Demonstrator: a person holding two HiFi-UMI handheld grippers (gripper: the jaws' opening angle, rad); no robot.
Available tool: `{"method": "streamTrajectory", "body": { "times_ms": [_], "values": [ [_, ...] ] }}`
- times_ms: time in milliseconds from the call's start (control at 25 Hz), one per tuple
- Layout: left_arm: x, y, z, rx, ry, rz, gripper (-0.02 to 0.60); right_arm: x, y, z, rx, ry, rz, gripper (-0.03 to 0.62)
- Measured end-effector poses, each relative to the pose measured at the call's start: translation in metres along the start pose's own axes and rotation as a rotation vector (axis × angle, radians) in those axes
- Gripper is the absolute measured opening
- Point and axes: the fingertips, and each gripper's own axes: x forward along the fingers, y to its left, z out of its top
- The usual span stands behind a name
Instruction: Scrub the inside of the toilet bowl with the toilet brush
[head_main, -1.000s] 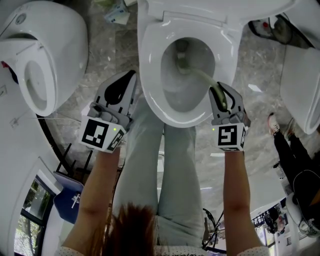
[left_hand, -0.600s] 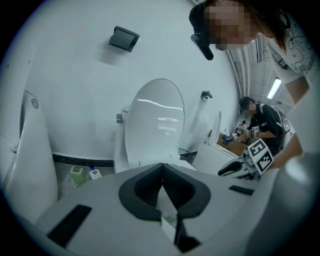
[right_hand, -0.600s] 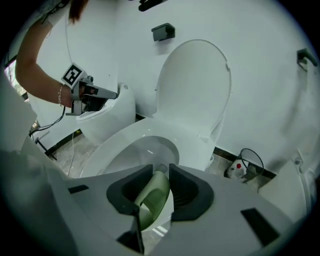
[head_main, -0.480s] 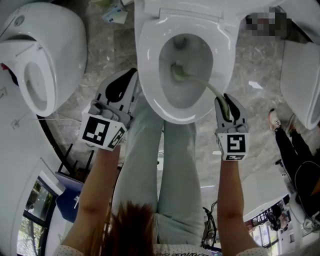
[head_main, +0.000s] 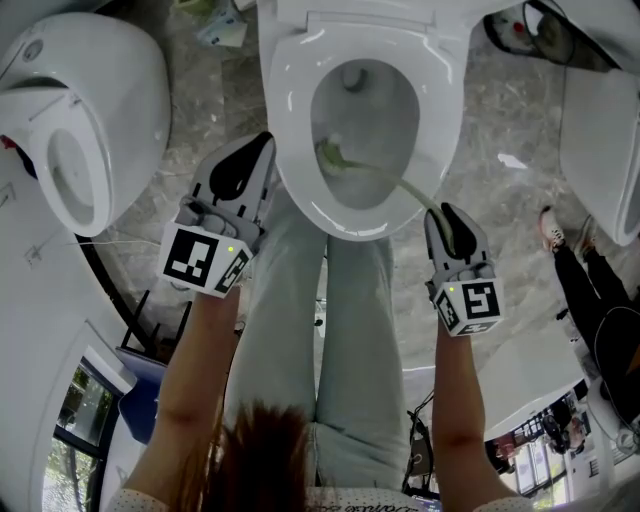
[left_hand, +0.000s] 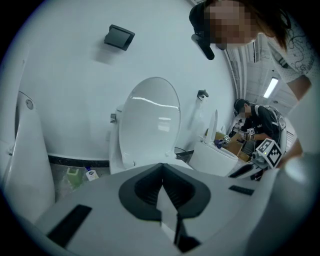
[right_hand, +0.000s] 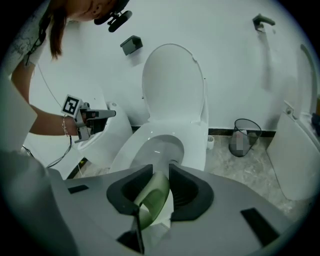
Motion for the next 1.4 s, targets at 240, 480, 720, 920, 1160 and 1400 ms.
{"method": "streamTrajectory", "body": {
  "times_ms": [240,480,720,920,1160,1400],
  "values": [
    [-0.001,-0.004,0.002,0.002,-0.003,-0.003,0.003,-0.008,0.020,0.005,-0.011,-0.004,0.068,0.110],
    [-0.003,-0.006,0.003,-0.001,-0.004,-0.004,0.003,-0.012,0.025,0.020,-0.227,0.040,0.135,0.109],
    [-0.005,-0.006,0.002,-0.011,0.001,-0.001,0.003,-0.018,0.033,0.027,-0.528,0.127,0.226,0.109],
    [-0.008,-0.006,0.007,-0.019,-0.001,-0.005,0.003,-0.024,0.041,0.030,-0.751,0.197,0.277,0.107],
    [-0.008,-0.003,0.015,0.001,-0.017,-0.016,0.003,-0.023,0.048,0.037,-0.947,0.222,0.331,0.104],
    [-0.011,0.005,0.021,-0.004,-0.034,0.001,0.003,-0.019,0.042,0.040,-1.074,0.264,0.344,0.103]
  ]
}}
